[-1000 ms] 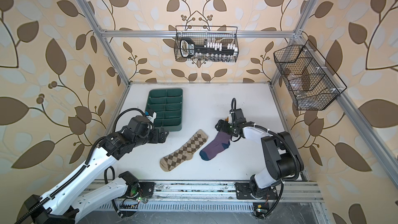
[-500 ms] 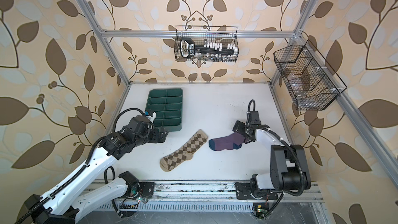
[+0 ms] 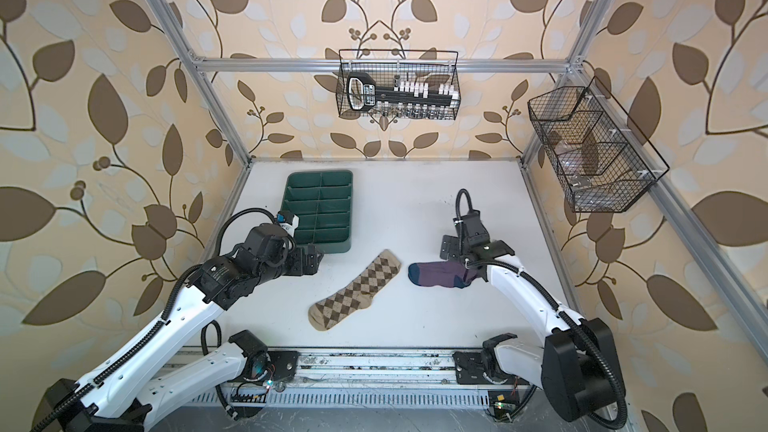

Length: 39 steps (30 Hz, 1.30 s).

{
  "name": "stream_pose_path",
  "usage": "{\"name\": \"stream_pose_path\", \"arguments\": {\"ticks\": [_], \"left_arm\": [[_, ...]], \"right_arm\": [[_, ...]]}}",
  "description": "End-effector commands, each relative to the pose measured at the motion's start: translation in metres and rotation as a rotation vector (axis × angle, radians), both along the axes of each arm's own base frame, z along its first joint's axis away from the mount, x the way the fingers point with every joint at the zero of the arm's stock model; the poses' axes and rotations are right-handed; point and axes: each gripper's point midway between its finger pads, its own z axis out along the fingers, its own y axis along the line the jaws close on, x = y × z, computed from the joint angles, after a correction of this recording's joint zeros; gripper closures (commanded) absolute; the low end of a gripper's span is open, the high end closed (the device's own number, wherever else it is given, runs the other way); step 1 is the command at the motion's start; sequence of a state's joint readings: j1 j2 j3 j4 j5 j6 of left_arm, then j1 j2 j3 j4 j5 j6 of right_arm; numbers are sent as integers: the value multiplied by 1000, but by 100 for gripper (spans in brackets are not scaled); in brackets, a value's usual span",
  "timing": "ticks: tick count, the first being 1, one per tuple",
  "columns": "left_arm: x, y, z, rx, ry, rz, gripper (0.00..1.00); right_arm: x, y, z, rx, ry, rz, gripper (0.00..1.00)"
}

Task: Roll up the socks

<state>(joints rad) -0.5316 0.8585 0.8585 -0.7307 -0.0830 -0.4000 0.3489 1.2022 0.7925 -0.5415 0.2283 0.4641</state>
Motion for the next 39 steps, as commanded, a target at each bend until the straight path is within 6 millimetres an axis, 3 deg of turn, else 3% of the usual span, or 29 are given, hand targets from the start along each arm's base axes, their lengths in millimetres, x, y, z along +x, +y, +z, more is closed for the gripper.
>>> {"name": "stream_pose_path", "arguments": {"ticks": [1, 4, 9, 16, 20, 24, 28, 34, 37, 39], "left_arm": [[-9, -27, 4, -99, 17, -125, 1], [-23, -56, 8, -208, 46, -276, 1], [-39, -79, 10, -266, 63, -406, 2], [-49, -86, 7, -226, 71, -451, 1], [-47, -85, 5, -216, 64, -440, 1], [-42, -82, 2, -186, 65, -416, 1], [-38, -77, 0, -163, 61, -387, 1], [-35, -71, -1, -140, 54, -355, 1], [-35, -69, -2, -139, 53, -347, 1], [-36, -69, -2, -135, 56, -346, 1]], "right_arm": [[-23, 22, -18, -1, 155, 83, 0], [-39, 49, -34, 64, 244, 152, 0], [-50, 76, -53, 130, 312, 210, 0], [-49, 90, -72, 137, 380, 229, 9], [-39, 87, -83, 125, 392, 194, 21], [-13, 81, -91, 157, 391, 120, 33], [29, 84, -97, 262, 352, 24, 36], [99, 106, -100, 442, 251, -116, 28], [130, 107, -93, 419, 205, -114, 20], [149, 104, -73, 380, 172, -84, 14]]}}
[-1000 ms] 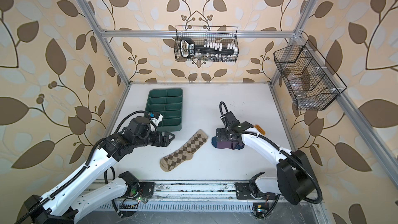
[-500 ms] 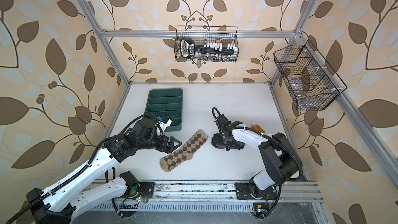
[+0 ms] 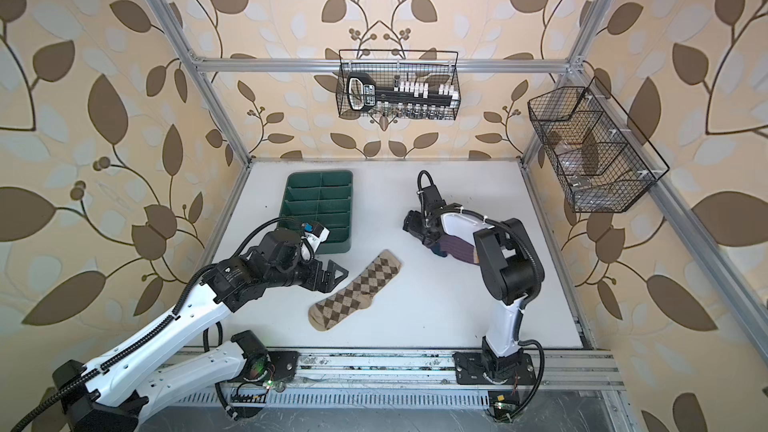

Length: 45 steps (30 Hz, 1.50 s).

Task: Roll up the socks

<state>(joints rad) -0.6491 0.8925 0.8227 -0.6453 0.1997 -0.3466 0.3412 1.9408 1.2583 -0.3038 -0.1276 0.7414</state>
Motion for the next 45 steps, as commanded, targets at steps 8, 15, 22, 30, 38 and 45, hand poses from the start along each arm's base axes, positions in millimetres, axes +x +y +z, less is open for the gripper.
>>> {"name": "stream_pose_path", "arguments": {"ticks": [8, 15, 22, 30, 38, 45], "left_arm": [[1, 7, 13, 12, -50, 18, 1], [-2, 5, 14, -3, -51, 10, 1], [-3, 6, 13, -4, -45, 13, 1], [-2, 6, 12, 1, -44, 19, 1], [-2, 7, 11, 8, -40, 23, 1], [-2, 7, 11, 7, -40, 23, 1]], "right_arm": [[-29, -84, 47, -216, -9, -25, 2], [-78, -164, 16, -224, 90, -183, 4], [-85, -213, 21, -441, 102, -268, 10], [-94, -238, 16, -542, 145, -306, 6], [-94, -225, -9, -421, 178, -300, 29], [-107, -207, -26, -321, 199, -293, 54]]}}
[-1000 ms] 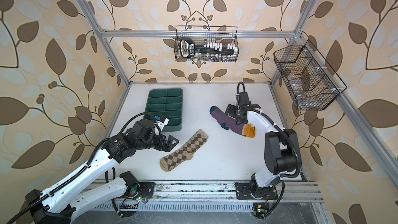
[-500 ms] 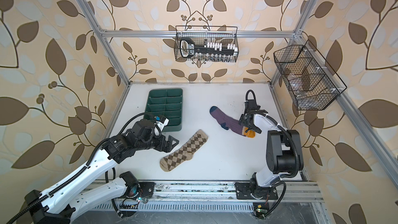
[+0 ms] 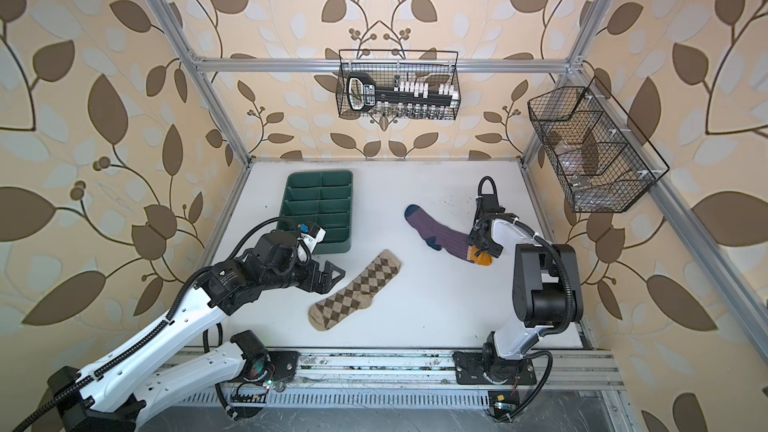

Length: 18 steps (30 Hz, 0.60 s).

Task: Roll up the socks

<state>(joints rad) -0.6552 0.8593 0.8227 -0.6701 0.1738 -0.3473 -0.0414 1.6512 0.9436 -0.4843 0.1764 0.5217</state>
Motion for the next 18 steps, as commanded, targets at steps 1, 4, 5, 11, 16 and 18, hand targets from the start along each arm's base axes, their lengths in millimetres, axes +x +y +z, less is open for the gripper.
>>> {"name": "stream_pose_path", "arguments": {"ticks": [1, 4, 5, 11, 16, 18], "left_arm": [[1, 1, 8, -5, -21, 11, 1], [2, 1, 8, -4, -22, 12, 1], [1, 1, 8, -4, -21, 11, 1], [1, 0, 8, -7, -19, 11, 1], [3, 4, 10, 6, -34, 24, 1], [6, 8, 13, 21, -52, 38, 1]], "right_arm": [[-21, 17, -19, 84, 37, -7, 55], [-34, 25, -24, 87, 41, -8, 63], [-39, 27, -25, 92, 42, -11, 66], [-56, 55, -17, 107, 4, -12, 85], [-76, 105, -4, 136, -64, -5, 88], [-84, 129, 5, 146, -121, -6, 82]]}}
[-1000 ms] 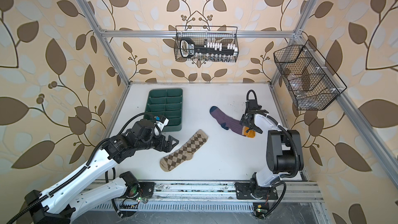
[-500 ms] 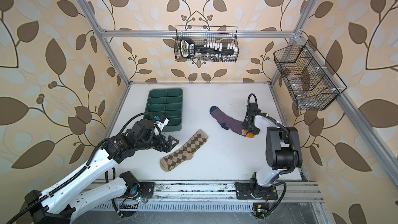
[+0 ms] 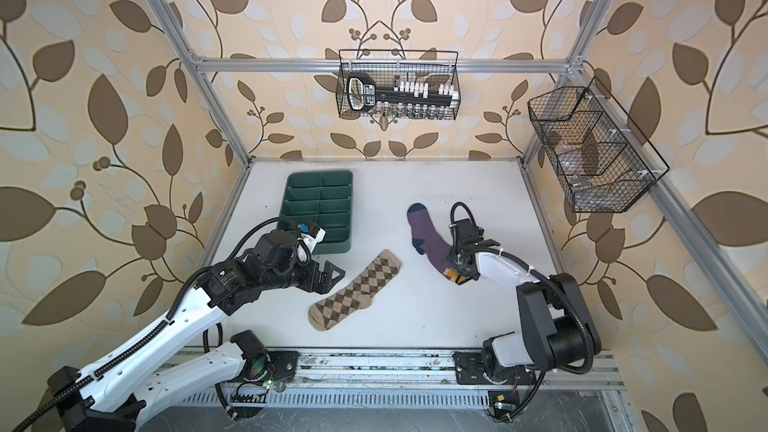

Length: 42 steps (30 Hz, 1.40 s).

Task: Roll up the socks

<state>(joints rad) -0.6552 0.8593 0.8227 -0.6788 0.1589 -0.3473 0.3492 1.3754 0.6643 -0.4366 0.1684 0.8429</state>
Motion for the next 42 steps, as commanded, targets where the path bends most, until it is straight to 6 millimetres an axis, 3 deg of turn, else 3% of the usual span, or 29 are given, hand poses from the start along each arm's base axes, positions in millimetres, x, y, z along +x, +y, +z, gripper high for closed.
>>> {"name": "stream_pose_path", "arguments": {"ticks": [1, 5, 9, 14, 16, 18, 21, 27, 32, 36, 42], "left_arm": [[6, 6, 18, 11, -65, 33, 1], [8, 8, 24, 13, -86, 40, 1], [8, 7, 29, 13, -83, 34, 1], [9, 8, 32, 14, -77, 46, 1], [9, 12, 32, 30, -69, 67, 1], [12, 21, 31, 62, -71, 117, 1], [16, 40, 34, 117, -83, 205, 1], [9, 62, 56, 133, -145, 268, 1], [3, 79, 72, 124, -206, 315, 1], [-3, 95, 92, 85, -258, 383, 1], [-3, 110, 99, 89, -295, 453, 1]], "right_arm": [[-23, 32, 9, 39, -56, -87, 79], [-39, 81, 17, 71, -84, -25, 56], [-39, 94, 36, 39, -99, 48, 39], [-21, 97, 94, 11, -221, 179, 16], [-11, 114, 115, 49, -255, 286, 11], [-8, 135, 121, 80, -235, 380, 10], [-13, 169, 110, 119, -160, 483, 9], [-45, 252, 58, 259, -23, 670, 7], [-74, 307, 31, 151, 27, 972, 9], [-83, 320, 20, -61, -3, 1164, 9], [-73, 318, -1, -203, -9, 1217, 8]]}}
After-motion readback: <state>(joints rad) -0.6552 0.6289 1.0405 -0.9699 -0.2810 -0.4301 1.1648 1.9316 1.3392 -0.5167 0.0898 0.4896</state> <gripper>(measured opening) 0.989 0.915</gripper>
